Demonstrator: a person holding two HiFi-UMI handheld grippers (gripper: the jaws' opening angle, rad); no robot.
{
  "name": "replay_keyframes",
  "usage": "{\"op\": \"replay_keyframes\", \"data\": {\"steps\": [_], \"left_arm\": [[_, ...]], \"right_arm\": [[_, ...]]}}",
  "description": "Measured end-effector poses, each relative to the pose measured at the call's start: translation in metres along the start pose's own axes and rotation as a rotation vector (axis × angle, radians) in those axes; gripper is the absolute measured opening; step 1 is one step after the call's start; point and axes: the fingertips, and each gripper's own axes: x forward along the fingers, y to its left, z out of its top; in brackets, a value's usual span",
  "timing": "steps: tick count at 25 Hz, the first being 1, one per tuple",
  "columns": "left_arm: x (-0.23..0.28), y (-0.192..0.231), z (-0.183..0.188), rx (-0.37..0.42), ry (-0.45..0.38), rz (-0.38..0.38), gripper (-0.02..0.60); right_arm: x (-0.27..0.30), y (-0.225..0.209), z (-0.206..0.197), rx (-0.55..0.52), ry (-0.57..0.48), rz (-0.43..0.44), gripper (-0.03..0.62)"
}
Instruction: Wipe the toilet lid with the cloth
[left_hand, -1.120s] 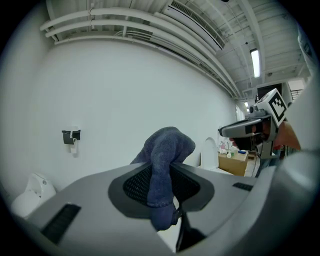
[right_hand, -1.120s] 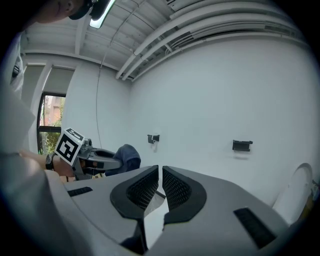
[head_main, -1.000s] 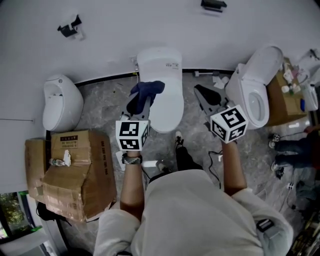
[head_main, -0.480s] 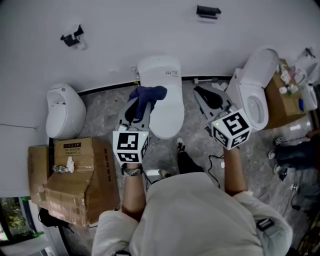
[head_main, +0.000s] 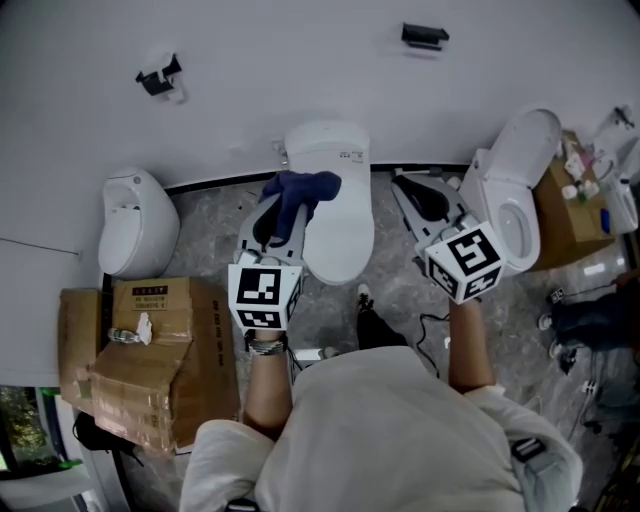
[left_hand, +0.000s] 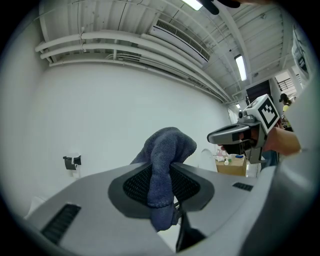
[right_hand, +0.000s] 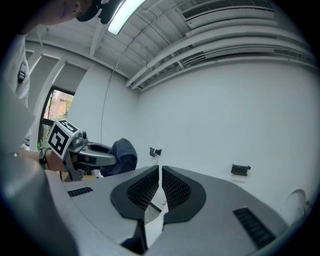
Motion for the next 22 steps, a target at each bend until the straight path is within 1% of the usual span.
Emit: {"op": "replay_keyframes", "data": {"steps": [9, 17, 22], "left_arm": [[-0.004, 0.001, -0.004, -0.001, 0.007, 0.003, 0.099], [-0.004, -0.003, -0.012, -0.005, 0.024, -0.010, 0.100], [-0.003, -0.005, -0.010, -0.004, 0.021, -0.021, 0.100]], "right_arm": [[0.003, 0.003, -0.004, -0.002, 0.015, -0.014, 0.032], [0.003, 0.006, -0.012, -0.018, 0.035, -0.018, 0.032], [0.002, 0.004, -0.015, -0.018, 0.044, -0.026, 0.032]]}}
